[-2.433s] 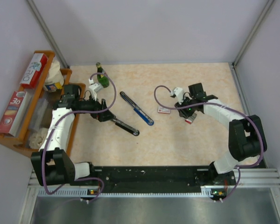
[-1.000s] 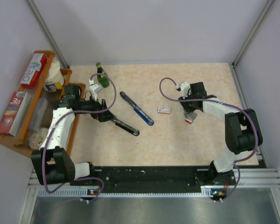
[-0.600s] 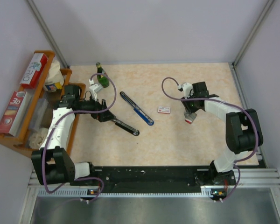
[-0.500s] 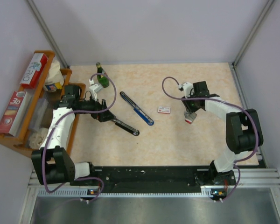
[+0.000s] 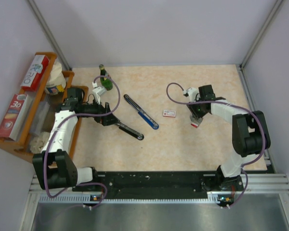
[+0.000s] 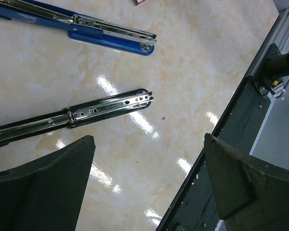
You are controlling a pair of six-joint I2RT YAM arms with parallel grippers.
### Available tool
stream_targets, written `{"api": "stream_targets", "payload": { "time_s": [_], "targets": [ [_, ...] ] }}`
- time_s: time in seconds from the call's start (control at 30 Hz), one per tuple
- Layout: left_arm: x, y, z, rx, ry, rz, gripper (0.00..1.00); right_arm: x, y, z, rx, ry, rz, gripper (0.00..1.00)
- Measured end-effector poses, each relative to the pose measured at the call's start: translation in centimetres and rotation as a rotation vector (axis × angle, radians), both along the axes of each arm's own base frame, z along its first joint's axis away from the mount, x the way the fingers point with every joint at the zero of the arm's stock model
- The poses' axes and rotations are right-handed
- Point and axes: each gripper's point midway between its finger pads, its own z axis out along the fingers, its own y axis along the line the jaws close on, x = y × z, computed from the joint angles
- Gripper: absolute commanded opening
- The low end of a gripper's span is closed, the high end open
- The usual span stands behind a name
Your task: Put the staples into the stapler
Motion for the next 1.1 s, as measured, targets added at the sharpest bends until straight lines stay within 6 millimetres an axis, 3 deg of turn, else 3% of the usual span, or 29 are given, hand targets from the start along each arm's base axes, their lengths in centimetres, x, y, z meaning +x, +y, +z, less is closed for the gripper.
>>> {"api": "stream_targets", "payload": {
  "time_s": [1.1],
  "targets": [
    [0.06,0.09,-0.02,-0.001,0.000,0.003,0.99,-0.26,0.11,-0.33,-0.002,0.013,0.029,0.16]
  ]
}}
